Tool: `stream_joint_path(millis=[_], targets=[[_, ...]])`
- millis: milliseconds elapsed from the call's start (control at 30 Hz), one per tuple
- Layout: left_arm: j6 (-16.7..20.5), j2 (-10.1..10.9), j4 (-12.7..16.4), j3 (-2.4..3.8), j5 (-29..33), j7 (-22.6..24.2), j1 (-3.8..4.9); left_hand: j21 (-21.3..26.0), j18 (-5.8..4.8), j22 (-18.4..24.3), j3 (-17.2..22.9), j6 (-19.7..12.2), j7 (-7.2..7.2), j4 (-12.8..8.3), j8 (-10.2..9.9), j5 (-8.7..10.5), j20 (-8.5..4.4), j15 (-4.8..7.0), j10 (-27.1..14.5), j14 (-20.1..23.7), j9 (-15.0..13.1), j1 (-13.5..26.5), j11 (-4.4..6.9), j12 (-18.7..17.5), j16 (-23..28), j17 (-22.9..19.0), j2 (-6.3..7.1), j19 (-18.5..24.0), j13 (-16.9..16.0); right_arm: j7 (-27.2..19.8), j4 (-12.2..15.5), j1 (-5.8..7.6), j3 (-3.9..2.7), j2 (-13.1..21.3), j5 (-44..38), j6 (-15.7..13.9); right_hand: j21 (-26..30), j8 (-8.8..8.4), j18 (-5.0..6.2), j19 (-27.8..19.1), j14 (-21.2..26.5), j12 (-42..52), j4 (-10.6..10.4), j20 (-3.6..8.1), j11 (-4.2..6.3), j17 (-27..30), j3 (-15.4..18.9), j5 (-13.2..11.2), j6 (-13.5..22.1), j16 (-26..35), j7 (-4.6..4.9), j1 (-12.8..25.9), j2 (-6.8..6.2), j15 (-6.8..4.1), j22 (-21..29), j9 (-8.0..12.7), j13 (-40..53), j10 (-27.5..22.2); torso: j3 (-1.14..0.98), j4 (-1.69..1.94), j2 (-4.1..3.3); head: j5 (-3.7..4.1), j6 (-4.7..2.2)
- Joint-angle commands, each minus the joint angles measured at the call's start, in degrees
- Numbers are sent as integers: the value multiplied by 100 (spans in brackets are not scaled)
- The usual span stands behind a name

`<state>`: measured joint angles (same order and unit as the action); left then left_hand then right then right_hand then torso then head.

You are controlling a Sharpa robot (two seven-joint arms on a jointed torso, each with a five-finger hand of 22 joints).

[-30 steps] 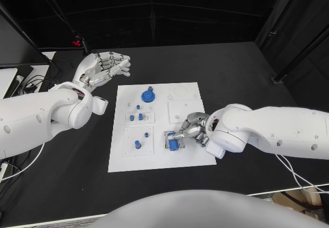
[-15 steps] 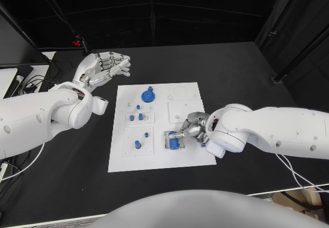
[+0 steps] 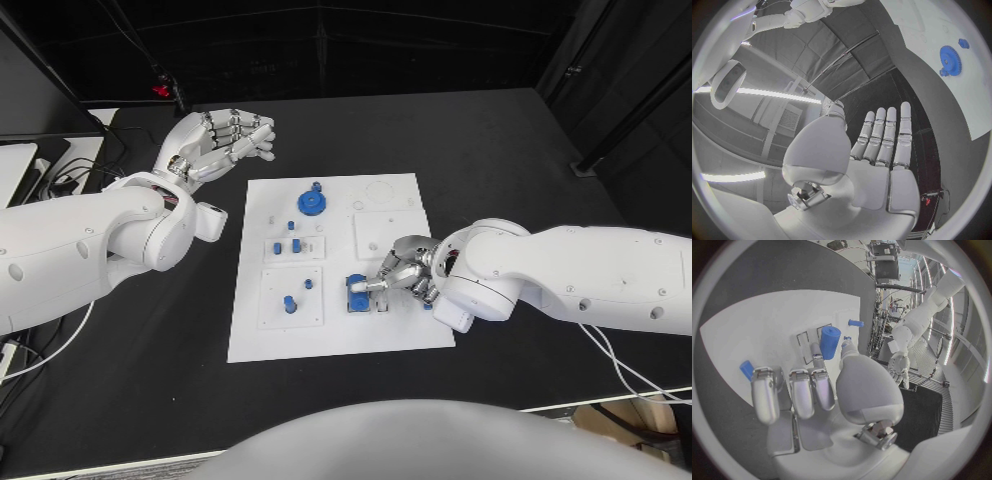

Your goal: Assemble the parts on the task board

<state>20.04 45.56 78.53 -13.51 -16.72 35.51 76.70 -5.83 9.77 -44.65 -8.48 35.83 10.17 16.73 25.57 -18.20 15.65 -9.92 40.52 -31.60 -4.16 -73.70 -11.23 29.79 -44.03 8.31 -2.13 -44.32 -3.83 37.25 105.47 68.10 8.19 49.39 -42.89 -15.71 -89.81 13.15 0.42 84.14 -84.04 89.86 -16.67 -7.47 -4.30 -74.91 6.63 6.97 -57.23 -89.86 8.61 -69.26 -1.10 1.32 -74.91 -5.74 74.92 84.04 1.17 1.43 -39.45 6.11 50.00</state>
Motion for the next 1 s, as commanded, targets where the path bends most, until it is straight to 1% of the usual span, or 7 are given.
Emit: stream_joint_path(millis=[33, 233, 500, 633, 667, 767, 1000], targets=[[-58, -3, 3, 4, 15, 41, 8, -1, 37, 5, -29, -37, 357, -5, 27, -28, 20, -6, -55, 41, 0, -8, 3, 39, -22, -5, -39, 6, 5, -39, 10, 7, -3, -4, -34, 11, -19, 27, -42, 586, -596, 14, 4, -13, -45, -1509, 44, -47, 47, -14, -5, 76, 7, -5, -1509, -9, 1508, 596, 1, 1, 2, -3, 0], [-65, 0, 3, 4, 15, 41, 8, -1, 37, 5, -29, -37, 357, -5, 27, -28, 20, -6, -55, 41, 0, -8, 3, 39, -22, -5, -39, 6, 5, -104, 80, 7, -3, 72, -71, -96, -19, 241, -42, 586, -596, 14, 10, 25, 7, -1509, 143, -171, -104, -14, -75, 172, 101, -60, -1509, -124, 1508, 596, -1, -6, 4, -30, 0], [-67, 14, -9, 4, 15, 29, 7, -1, 37, 5, -29, -37, 357, -5, 27, -28, 20, -6, -55, 41, 0, -8, 3, 39, -22, -5, -39, 6, 5, -175, 340, 52, -7, 344, -291, -215, -19, 867, -42, 586, -596, 14, 11, 174, 163, -1509, 275, -265, -145, -14, -238, 137, 152, -212, -1509, -556, 1508, 596, 3, -2, 7, -11, 0], [-73, 9, -16, 4, 15, 22, 4, -1, 37, 5, -29, -37, 357, -5, 27, -28, 20, -6, -55, 41, 0, -8, 3, 39, -22, -5, -39, 6, 5, -157, 431, 95, -8, 427, -326, -159, -19, 1253, -42, 586, -596, 14, -2, 225, 199, -1509, 340, -343, 32, -14, -285, 191, 182, -262, -1509, -874, 1508, 596, 1, 1, 0, 2, 0], [-74, 5, -20, 4, 15, 19, 2, -1, 37, 5, -29, -37, 357, -5, 27, -28, 20, -6, -55, 41, 0, -8, 3, 39, -22, -5, -39, 6, 5, -153, 446, 101, -8, 438, -331, -126, -19, 1498, -42, 586, -596, 14, -18, 236, 218, -1509, 369, -351, 188, -14, -297, 203, 192, -292, -1509, -1081, 1508, 596, 2, -1, 1, 8, 0], [-75, -1, -24, 4, 15, 14, -1, -1, 37, 6, -33, -42, 357, -4, 35, -37, 20, -7, -58, 43, 0, -12, 3, 43, -26, -10, -42, 7, 6, -129, 465, 110, -9, 449, -335, -33, -19, 1779, -42, 586, -596, 14, 0, 260, 241, -1509, 380, -333, 336, -14, -305, 165, 202, -284, -1509, -1310, 1508, 596, 2, -2, 2, 11, 0], [-77, -15, -28, 4, 15, 6, -5, -1, 37, 7, -37, -47, 358, -4, 43, -46, 20, -7, -62, 44, -1, -15, 2, 48, -30, -15, -44, 8, 6, 50, 375, 117, -7, 343, -332, 410, -19, 2668, -42, 586, -596, 14, 14, 300, 302, -1509, 441, -339, 681, -14, -397, 125, 233, -345, -1509, -2078, 1508, 596, 2, 12, 1, 32, 0]])
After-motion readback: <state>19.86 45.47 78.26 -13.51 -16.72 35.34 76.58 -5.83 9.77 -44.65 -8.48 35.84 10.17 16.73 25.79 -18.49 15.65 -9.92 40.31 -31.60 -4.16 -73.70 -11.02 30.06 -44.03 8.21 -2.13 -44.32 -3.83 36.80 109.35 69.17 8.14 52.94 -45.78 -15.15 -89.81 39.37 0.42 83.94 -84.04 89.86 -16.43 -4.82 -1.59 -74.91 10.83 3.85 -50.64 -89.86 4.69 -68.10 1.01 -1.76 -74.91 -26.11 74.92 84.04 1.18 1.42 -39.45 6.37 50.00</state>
